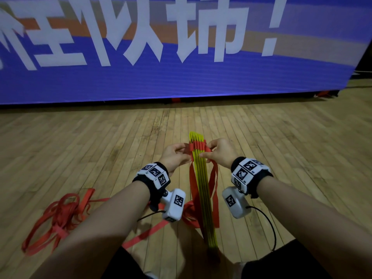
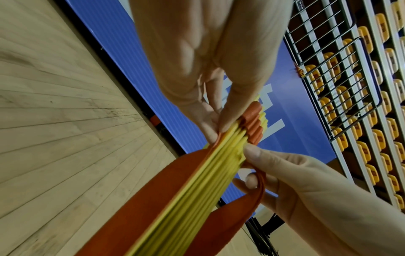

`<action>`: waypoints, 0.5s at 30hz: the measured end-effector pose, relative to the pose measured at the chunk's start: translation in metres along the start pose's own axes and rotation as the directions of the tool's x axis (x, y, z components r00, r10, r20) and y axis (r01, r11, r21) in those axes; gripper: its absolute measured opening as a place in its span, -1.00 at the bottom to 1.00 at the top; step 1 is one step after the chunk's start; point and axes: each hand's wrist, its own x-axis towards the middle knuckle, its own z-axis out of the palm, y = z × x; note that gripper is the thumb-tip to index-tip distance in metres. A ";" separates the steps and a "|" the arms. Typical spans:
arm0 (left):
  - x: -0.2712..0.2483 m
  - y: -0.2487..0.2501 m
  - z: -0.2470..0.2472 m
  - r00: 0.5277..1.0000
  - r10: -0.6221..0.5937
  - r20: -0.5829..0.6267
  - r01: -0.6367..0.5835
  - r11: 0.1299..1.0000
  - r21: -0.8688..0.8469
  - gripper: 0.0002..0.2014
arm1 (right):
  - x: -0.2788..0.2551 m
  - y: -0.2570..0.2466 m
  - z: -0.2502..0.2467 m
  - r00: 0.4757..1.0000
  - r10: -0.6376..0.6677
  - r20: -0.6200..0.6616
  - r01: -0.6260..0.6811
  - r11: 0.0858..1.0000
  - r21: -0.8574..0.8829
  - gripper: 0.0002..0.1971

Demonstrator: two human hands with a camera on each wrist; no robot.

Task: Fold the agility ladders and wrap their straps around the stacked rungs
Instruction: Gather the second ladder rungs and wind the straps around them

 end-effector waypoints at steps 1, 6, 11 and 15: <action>0.000 0.000 0.001 1.000 -0.002 0.001 0.002 1.000 -0.009 -0.70 | 0.000 0.001 0.000 1.000 0.002 -0.012 -0.002 1.000 -0.018 -0.85; 0.001 -0.003 0.003 1.000 0.016 -0.026 -0.016 1.000 -0.012 -0.77 | 0.000 0.002 0.000 1.000 -0.013 -0.022 0.013 0.999 -0.037 -0.83; 0.000 -0.004 0.005 0.999 0.032 -0.027 -0.032 0.999 0.003 -0.78 | 0.000 0.004 -0.009 0.996 -0.048 0.078 0.046 0.998 0.035 -0.80; 0.000 -0.002 0.003 0.999 0.006 0.038 -0.004 0.999 -0.035 -0.80 | 0.006 0.011 -0.011 0.996 -0.035 0.087 0.030 0.998 0.056 -0.90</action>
